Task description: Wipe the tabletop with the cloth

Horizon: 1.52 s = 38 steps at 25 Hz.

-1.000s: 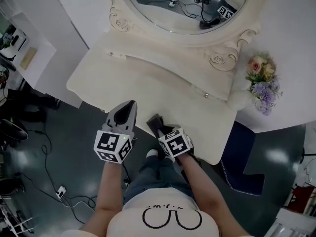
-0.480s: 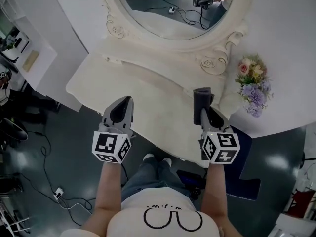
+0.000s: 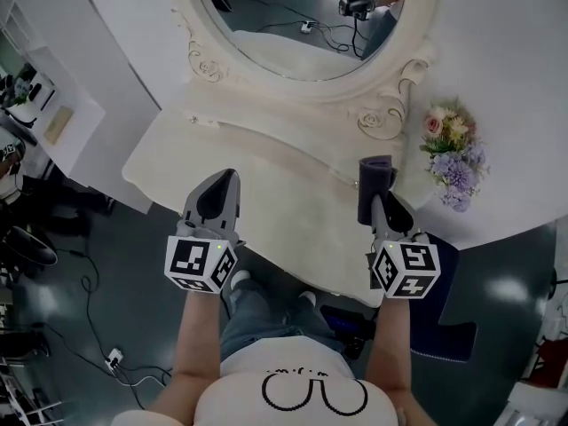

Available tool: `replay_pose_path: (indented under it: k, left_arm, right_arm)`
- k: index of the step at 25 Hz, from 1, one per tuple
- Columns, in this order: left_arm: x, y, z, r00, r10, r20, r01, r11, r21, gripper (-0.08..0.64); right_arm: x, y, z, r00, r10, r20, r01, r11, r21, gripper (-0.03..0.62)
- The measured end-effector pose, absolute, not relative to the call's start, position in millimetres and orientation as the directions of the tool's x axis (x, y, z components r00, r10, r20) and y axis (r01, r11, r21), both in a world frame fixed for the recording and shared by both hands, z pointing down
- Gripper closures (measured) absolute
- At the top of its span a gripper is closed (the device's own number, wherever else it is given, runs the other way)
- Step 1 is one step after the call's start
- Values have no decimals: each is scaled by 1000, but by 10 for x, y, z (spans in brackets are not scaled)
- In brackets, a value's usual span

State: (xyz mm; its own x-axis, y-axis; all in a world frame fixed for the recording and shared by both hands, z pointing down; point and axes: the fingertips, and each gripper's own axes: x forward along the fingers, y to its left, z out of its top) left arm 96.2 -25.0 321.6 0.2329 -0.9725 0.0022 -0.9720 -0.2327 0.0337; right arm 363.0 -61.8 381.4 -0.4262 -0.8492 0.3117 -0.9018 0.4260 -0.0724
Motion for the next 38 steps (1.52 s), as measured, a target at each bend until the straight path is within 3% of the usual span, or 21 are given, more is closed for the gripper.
replay_pose_path:
  k: [13, 24, 31, 38]
  left_arm:
    - [-46, -564, 3557, 237, -969, 66, -970, -232, 71, 563]
    - [-1169, -766, 4020, 205, -967, 152, -971, -182, 155, 562]
    - [-1576, -780, 4224, 192, -964, 185, -974, -164, 157, 561]
    - [-1874, -732, 4246, 179, -967, 180, -975, -150, 161, 563]
  right_arm:
    - [2657, -893, 4902, -410, -712, 569, -899, 420, -123, 526]
    - [2375, -1392, 5830, -205, -619, 758, -955, 296, -17, 525]
    - [2202, -1651, 5951, -138, -590, 795, -963, 268, 32, 525]
    - [1339, -1686, 5974, -236, -556, 797, -915, 403, 10, 525]
